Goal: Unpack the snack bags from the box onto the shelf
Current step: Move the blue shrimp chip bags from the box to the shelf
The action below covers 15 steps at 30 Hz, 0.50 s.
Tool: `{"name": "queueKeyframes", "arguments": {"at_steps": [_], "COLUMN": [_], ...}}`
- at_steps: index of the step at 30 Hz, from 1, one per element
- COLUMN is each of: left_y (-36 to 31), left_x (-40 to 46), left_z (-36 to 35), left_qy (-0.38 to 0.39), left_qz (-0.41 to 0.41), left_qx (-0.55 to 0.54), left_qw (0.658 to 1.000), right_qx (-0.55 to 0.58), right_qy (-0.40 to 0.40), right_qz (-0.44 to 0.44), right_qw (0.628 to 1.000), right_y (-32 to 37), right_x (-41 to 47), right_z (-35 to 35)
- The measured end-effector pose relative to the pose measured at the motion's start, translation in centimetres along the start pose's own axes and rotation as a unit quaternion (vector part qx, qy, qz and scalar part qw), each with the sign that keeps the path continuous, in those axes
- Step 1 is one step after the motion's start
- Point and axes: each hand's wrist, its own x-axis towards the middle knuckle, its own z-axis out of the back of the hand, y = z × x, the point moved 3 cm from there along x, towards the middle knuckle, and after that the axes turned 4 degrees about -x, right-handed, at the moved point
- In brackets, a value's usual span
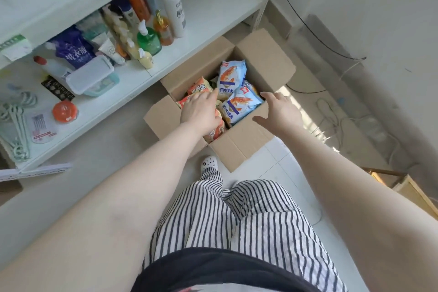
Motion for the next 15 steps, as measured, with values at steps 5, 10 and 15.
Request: {"name": "queueKeyframes", "arguments": {"at_steps": [5,10,15], "left_y": [0.6,2.3,3.8], "left_x": [5.2,12.2,19.8], "left_z": [-1.5,-7.3,-15.9], "left_qy": [0.003,0.026,0.054], "left_qz": [0.014,0.076,0.134], "left_qx": [-0.022,-0.075,-0.147], "left_qw": [1.0,0.994,0.979], "right_qx": [-0.008,0.017,0.046], "right_qy": [0.039,0.076,0.109], "right_qz": [0.014,0.014,-0.015], "right_qw": [0.999,0.997,0.993], "right_y": [-1.2,-4.3,-7.8], "right_x": [6.1,15.7,26.5], "right_z": [-0.8,-5.1,-12.0]}}
